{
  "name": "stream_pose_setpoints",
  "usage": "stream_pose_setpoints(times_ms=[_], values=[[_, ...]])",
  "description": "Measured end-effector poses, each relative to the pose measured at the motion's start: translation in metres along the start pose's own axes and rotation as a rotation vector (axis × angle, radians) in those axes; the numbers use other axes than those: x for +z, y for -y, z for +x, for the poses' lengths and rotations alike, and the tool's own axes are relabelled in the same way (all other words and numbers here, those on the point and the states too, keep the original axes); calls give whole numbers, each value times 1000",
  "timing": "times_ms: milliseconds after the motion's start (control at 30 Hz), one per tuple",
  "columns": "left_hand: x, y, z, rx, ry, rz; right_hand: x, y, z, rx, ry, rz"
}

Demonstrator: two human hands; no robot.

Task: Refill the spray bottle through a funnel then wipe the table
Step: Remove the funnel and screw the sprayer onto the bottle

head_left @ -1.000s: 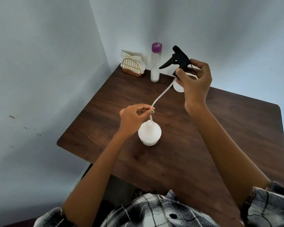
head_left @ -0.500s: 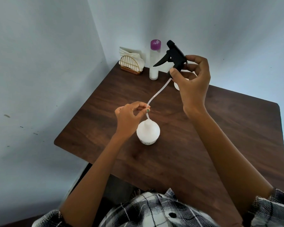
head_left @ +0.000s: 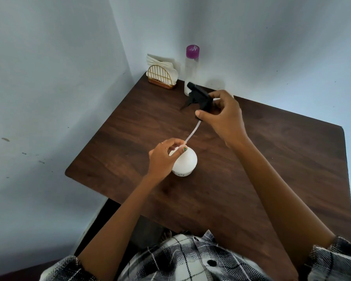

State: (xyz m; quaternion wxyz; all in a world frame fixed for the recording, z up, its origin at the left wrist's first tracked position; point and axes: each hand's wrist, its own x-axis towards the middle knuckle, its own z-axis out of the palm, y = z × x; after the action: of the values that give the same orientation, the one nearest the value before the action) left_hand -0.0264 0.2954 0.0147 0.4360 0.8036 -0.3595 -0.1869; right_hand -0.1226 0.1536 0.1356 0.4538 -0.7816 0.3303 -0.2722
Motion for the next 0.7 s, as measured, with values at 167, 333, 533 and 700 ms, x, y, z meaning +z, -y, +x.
stream_pose_setpoints(times_ms=[167, 333, 533, 700], values=[[11, 3, -12, -99, 27, -191, 21, -19, -14, -29, 226, -101], [21, 12, -14, -238, 22, -210, 44, -39, -30, -47, 324, -141], [23, 10, -15, -268, -29, -271, 49, -49, -31, 7, 318, -173], [28, 0, -17, -256, -76, -341, 51, -51, -33, -26, 295, -185]])
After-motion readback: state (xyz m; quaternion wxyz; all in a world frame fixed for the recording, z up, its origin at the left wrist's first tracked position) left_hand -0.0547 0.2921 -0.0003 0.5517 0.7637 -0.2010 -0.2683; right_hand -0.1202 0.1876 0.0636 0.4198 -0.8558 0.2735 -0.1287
